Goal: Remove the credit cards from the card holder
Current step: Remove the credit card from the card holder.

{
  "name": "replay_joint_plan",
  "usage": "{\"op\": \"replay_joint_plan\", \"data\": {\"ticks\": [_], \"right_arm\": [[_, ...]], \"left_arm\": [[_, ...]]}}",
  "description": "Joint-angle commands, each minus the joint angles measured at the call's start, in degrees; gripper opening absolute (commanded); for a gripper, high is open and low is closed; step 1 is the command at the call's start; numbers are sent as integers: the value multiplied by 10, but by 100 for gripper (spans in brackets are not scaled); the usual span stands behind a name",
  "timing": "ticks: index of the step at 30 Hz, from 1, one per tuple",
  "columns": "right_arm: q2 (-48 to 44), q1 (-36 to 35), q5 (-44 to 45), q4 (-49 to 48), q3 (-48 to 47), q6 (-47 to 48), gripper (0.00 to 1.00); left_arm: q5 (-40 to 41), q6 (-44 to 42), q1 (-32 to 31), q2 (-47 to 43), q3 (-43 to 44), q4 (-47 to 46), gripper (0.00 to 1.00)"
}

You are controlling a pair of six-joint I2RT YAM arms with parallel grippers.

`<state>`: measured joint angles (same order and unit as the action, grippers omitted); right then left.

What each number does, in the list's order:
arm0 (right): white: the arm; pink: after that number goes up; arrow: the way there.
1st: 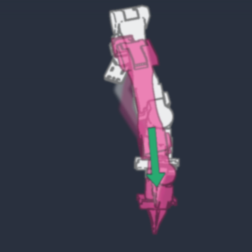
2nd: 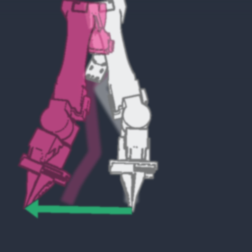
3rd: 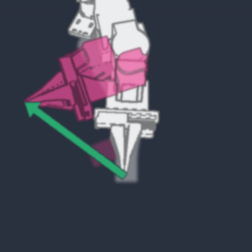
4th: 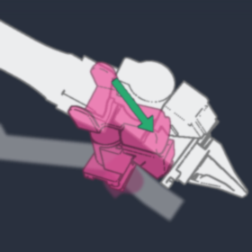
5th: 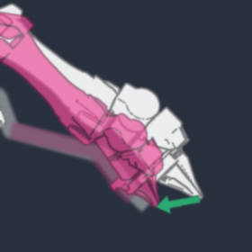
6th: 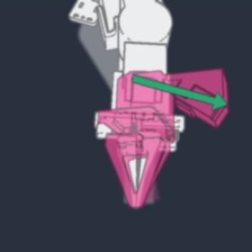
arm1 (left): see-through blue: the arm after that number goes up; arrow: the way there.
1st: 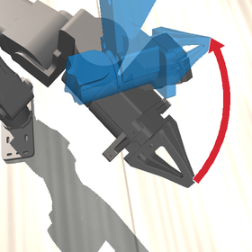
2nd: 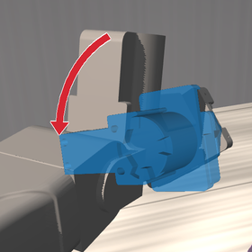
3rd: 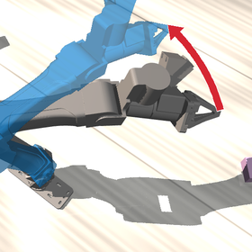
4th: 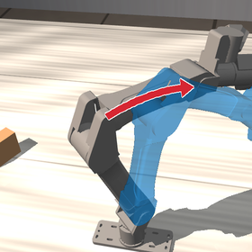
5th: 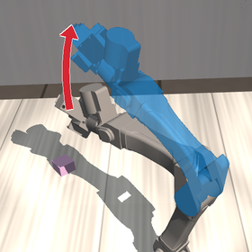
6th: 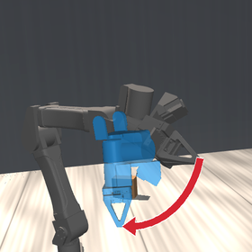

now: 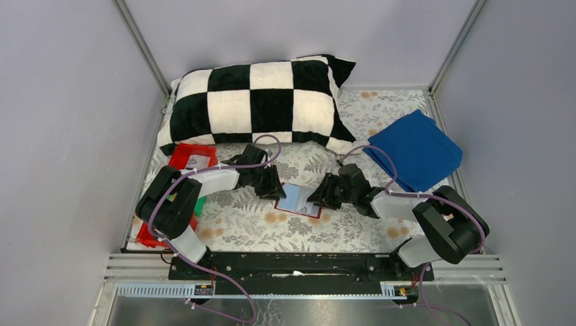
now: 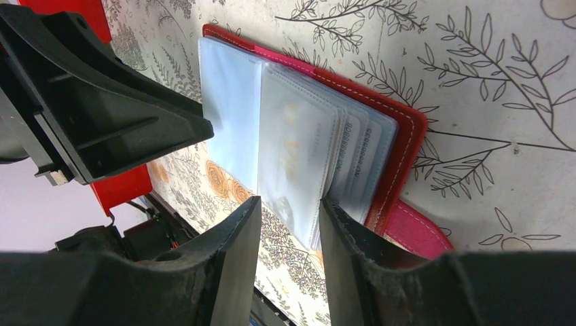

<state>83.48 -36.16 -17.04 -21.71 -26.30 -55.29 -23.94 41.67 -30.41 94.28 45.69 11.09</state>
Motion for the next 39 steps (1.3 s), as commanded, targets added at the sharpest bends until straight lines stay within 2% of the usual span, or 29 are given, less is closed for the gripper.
{"op": "replay_joint_plan", "data": {"ticks": [1,19,39], "right_arm": [[-14,-5,-24,-43,-12,10,43],[-37,-5,-45,-103,-3,13,43],[18,-7,-71,-127,-30,13,43]], "left_arm": [[14,-5,-8,29,-22,-19,38],[11,-5,-8,21,-22,-19,37],[32,-28,-4,-37,19,42,36]]}}
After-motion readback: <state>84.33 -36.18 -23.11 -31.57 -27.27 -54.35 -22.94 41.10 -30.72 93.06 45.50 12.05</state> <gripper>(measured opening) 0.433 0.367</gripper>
